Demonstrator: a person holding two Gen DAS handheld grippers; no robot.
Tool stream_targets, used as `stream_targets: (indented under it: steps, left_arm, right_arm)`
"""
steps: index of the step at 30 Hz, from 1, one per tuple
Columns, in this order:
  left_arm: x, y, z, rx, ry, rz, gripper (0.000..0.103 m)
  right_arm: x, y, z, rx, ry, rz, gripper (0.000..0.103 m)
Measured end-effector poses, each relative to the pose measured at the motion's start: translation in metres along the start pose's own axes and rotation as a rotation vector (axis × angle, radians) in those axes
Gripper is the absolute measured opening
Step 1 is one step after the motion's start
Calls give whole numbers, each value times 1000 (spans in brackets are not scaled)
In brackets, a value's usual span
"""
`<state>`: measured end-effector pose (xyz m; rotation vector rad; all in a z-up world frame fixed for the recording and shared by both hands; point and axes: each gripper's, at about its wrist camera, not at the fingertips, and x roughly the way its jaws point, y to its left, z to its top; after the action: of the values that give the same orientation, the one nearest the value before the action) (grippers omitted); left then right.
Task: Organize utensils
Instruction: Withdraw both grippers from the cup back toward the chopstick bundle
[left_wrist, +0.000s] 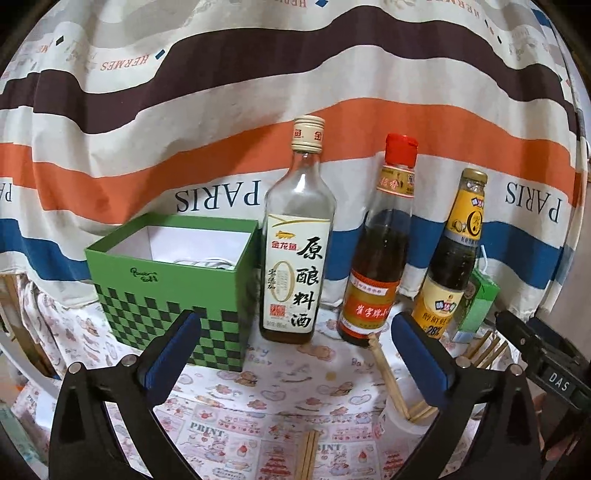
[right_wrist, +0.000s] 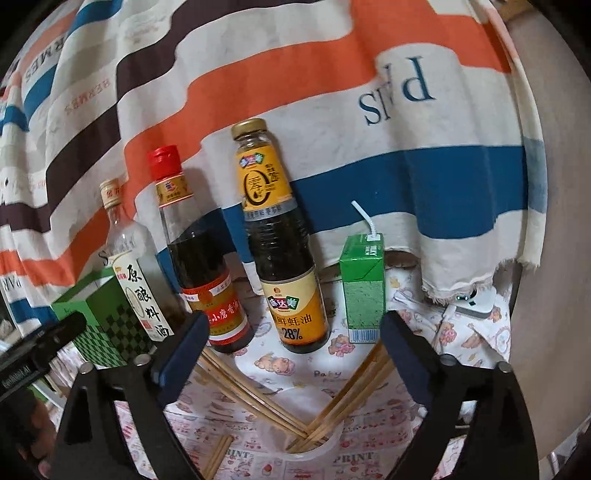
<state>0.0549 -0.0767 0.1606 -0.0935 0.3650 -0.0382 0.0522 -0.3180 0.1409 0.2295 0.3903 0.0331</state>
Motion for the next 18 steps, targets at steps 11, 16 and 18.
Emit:
stream_targets:
  steps: [11,16,18]
  left_arm:
    - [-28,18,0,-18,-49,6,102]
    - [-19,33,-20,45,44,53,102]
    - [-23,41,-28,59,44,63,102]
  right_arm:
    - [-9,21,0,-118,-22,-26,103]
    - [-18,25,0,-75,-23,41,103]
    - [-20,28,-5,-64,2,75,103]
